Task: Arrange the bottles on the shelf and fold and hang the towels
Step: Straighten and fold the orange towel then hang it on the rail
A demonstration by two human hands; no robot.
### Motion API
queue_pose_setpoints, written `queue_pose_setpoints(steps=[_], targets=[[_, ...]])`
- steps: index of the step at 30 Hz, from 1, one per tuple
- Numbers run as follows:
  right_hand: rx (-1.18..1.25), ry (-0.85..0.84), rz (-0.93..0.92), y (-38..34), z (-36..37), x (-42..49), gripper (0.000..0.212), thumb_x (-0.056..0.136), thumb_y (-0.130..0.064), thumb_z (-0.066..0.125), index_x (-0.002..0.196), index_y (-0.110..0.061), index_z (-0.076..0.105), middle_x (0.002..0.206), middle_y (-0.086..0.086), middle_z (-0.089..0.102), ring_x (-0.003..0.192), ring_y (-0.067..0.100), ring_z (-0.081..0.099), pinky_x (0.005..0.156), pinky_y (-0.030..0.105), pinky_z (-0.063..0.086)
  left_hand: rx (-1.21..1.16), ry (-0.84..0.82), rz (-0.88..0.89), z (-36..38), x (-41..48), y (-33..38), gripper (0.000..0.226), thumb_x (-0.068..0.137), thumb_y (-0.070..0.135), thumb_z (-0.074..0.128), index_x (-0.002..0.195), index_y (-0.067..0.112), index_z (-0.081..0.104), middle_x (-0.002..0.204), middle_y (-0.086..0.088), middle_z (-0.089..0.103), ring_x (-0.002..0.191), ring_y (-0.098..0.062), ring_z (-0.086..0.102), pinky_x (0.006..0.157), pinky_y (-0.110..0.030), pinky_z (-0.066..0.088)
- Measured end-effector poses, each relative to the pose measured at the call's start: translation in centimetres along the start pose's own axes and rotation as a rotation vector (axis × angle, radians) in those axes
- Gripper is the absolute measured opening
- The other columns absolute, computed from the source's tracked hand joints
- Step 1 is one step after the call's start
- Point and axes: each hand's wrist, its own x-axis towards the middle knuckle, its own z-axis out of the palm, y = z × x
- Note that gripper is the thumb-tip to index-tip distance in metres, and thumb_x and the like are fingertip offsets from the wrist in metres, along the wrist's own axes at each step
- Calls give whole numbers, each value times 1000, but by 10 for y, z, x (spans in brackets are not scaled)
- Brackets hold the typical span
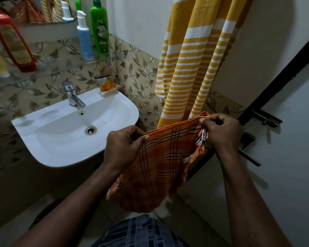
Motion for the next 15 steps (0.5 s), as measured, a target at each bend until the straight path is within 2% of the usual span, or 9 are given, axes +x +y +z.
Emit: queue_pose_setpoints(steps=[3,7,10,12,15], targets=[[-2,9,6,2,0,1,23,84,-27,83,68,-36,68,79,-13,73,75,8,73,72,40,65,55,30,25,0,1,1,17,87,24,85,93,21,70,78,9,72,72,-4,69,62,-30,60],[-7,14,24,6,1,2,23,84,-29,83,69,-37,68,78,-12,74,74,11,74,71,44,65,128,-13,105,0,7,4,22,94,22,78,115,18,76,97,0,80,87,-14,75,77,-25,56],[-33,12,-5,10,3,3,20,87,-30,82,74,-37,68,82,-12,74,76,10,74,72,42,65,191,-47,124,3,14,8,12,96,21,72,102,19,83,93,0,80,83,-16,72,75,-30,56],[-64,3,-39,13,2,4,5,89,-32,79,87,-33,75,89,-8,74,81,10,73,74,37,64,177,-46,116,4,18,10,12,96,23,71,98,18,82,89,0,79,79,-16,70,73,-34,57],[-135,38,-82,21,1,4,20,92,-37,77,100,-18,80,98,-4,73,88,13,70,73,26,56,163,-39,116,3,24,11,14,96,23,71,100,14,82,91,-2,79,81,-19,70,74,-36,57]])
